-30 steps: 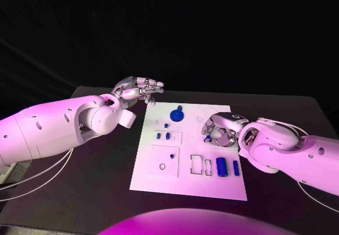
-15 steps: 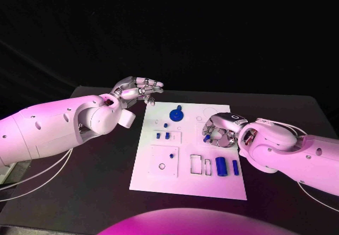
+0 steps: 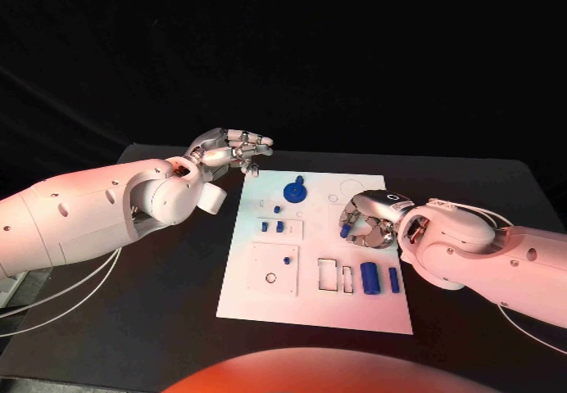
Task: Assemble the parts on the task board
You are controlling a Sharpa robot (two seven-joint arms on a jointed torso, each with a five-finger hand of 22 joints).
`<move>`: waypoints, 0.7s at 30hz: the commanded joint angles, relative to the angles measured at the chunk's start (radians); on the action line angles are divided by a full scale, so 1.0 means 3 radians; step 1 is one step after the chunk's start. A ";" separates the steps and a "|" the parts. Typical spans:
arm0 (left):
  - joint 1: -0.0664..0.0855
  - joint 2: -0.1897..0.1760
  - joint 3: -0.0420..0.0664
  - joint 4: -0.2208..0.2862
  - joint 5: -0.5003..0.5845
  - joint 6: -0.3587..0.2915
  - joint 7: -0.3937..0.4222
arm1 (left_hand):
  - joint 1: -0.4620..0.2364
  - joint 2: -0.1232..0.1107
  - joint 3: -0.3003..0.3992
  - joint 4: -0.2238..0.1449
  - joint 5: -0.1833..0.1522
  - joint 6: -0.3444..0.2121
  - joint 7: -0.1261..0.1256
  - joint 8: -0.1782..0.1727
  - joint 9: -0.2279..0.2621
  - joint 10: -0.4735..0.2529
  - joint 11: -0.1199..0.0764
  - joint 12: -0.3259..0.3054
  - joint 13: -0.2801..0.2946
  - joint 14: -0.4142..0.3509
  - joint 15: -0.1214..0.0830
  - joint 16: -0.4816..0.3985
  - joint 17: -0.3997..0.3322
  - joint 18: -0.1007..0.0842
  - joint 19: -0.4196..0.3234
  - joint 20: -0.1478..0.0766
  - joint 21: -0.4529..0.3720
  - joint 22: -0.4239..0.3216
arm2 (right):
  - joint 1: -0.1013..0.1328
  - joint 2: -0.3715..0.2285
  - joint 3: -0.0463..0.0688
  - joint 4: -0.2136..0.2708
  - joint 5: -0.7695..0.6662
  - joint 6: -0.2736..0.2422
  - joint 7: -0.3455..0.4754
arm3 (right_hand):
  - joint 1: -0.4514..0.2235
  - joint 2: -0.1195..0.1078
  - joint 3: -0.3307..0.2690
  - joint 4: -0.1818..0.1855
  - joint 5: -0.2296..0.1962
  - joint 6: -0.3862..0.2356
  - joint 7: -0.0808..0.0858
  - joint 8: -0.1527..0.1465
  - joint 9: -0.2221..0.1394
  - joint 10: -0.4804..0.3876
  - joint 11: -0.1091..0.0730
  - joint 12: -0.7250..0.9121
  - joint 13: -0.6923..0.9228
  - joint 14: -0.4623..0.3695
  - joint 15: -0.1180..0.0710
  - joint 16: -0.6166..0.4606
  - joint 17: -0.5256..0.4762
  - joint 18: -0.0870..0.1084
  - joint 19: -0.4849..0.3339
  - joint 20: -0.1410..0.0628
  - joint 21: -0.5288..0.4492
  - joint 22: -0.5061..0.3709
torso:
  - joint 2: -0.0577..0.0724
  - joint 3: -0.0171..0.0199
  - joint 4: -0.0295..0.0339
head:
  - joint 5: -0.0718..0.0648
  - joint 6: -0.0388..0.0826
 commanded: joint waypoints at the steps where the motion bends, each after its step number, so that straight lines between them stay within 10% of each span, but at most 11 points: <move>1: 0.0001 0.0002 0.0002 0.0008 0.0002 0.0060 0.0009 | 0.0005 0.0020 -0.0016 -0.0004 0.0010 -0.0029 0.0001 0.0013 0.0005 -0.0028 0.0006 0.0007 0.0003 -0.0011 0.0021 0.0000 0.0000 0.0047 0.0008 0.0026 -0.0019 -0.0005 | -0.0005 0.0004 -0.0001 0.0012 -0.0025 -0.0046 0.0012 | 0.0004 0.0048 0.0048 0.0000 -0.0003 -0.0003 -0.0016 -0.0001 0.0000 0.0074 -0.0009 0.0028 0.0006 0.0078 -0.0005 0.0022 0.0027 -0.0045 0.0039 -0.0012 0.0033 0.0026 | 0.0001 0.0000 0.0002 | -0.0001 -0.0001; 21: 0.0001 0.0003 0.0002 0.0006 0.0002 0.0070 -0.0003 | 0.0000 0.0025 -0.0022 0.0002 0.0010 -0.0033 0.0001 0.0016 0.0006 -0.0034 0.0007 0.0012 0.0004 -0.0011 0.0023 0.0003 0.0002 0.0047 0.0009 0.0028 -0.0022 -0.0008 | -0.0008 0.0024 -0.0001 -0.0025 0.0091 -0.0157 0.0031 | -0.0036 0.0168 0.0310 -0.0039 -0.0007 0.0174 -0.0069 0.0120 0.0065 0.0470 -0.0099 0.0087 0.0028 0.0103 -0.0078 0.0062 0.0128 -0.0061 0.0102 -0.0076 0.0098 0.0121 | 0.0001 0.0001 0.0001 | -0.0008 -0.0012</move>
